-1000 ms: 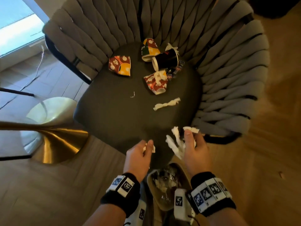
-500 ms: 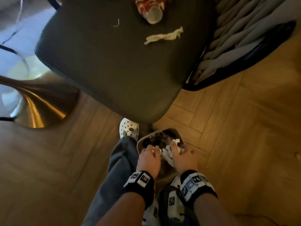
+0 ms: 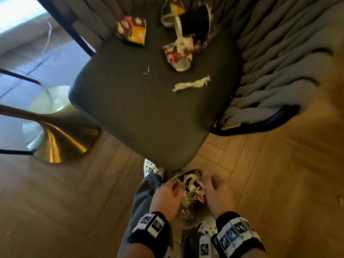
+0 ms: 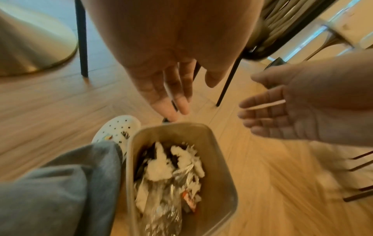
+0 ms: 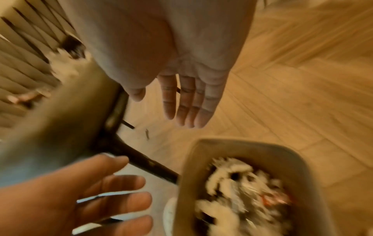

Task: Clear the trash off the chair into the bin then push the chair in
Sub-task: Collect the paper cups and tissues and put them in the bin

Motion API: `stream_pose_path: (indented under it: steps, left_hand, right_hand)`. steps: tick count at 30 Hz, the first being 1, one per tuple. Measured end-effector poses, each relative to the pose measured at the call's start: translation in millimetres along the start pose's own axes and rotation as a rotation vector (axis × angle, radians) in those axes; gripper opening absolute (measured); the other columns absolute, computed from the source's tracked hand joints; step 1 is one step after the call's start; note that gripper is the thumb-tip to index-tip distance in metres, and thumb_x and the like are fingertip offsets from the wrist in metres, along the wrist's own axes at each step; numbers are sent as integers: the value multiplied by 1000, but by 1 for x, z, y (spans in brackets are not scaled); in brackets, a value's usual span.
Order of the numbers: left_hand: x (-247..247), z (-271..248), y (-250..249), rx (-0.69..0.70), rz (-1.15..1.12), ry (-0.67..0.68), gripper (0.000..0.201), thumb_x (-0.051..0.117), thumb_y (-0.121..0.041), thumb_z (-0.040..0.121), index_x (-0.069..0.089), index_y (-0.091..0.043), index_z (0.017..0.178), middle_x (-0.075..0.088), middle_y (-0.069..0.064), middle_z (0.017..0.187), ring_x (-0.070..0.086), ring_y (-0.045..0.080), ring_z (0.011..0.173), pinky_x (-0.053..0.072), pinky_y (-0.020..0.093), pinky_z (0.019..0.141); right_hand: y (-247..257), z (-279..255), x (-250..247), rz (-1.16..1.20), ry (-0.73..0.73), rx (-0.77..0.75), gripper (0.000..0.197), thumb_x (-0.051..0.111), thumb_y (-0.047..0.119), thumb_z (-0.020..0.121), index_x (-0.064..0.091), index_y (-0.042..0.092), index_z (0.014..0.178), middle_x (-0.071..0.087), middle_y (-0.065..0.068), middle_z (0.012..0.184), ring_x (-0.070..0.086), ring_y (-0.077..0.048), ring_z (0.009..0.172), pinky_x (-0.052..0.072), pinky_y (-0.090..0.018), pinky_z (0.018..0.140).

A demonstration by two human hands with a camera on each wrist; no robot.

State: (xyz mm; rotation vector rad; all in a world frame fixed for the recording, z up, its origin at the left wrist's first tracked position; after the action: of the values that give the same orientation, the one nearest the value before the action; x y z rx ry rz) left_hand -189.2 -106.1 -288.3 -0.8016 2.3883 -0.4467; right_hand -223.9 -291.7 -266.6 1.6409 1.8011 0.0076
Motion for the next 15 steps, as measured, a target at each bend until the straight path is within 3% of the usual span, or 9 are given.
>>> stream_pose_path:
  steps: [2,4,6,8,11,13,15]
  left_hand:
    - [-39,-12,-29,55,-12,-64,27,48,-44,101,66,-26,92,68,-6,83,65,5,75,58,36,79]
    - [-84,-17,-63,136,-36,-138,29,49,-42,102,66,-25,84,68,-4,78,66,8,69,59,36,74]
    - [-128,-13,-98,230,-40,-203,25,51,-38,101,63,-28,82,67,-4,76,65,8,67,58,33,69]
    - [-174,3,-135,328,-31,-280,19,53,-35,101,63,-29,85,64,-6,78,63,7,67,57,27,66]
    - [-246,44,-181,450,10,-491,13,58,-31,98,65,-27,108,57,-11,104,60,5,92,52,23,81]
    - [-295,86,-200,414,8,-602,31,60,-35,96,57,-29,126,48,-4,125,51,10,113,46,26,91]
    - [-339,120,-214,327,-33,-704,47,62,-42,93,47,-31,137,38,2,141,39,13,126,42,32,99]
  right_hand:
    - [59,-11,-20,62,-19,-92,31,46,56,93,64,30,94,68,9,85,64,-12,85,50,-30,71]
    - [130,-13,-37,70,-40,-223,20,49,46,95,61,31,98,65,10,91,60,-7,89,41,-18,65]
    - [198,1,-45,5,-109,-365,15,55,37,95,60,32,109,60,7,110,58,-8,100,44,-17,74]
    - [255,30,-44,-172,-191,-467,30,59,30,93,57,34,123,47,0,134,48,-17,120,45,-30,95]
    - [305,76,-27,-472,-188,-479,42,60,25,92,53,37,132,30,-5,150,29,-31,134,36,-44,109]
    - [317,94,-18,-609,-177,-474,38,58,24,93,54,31,130,35,-9,145,33,-34,129,37,-45,106]
    - [311,94,-21,-567,-157,-443,30,52,18,96,54,22,126,48,-9,130,45,-30,119,42,-41,97]
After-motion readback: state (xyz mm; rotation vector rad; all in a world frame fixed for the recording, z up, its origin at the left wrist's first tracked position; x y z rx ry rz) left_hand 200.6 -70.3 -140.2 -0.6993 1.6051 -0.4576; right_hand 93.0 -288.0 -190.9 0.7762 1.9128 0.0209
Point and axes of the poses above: each hand's wrist, its own z-axis towards the middle knuckle, its own x-axis out of the palm, y = z × x, the point moved 8 cm from there along z, towards the middle knuckle
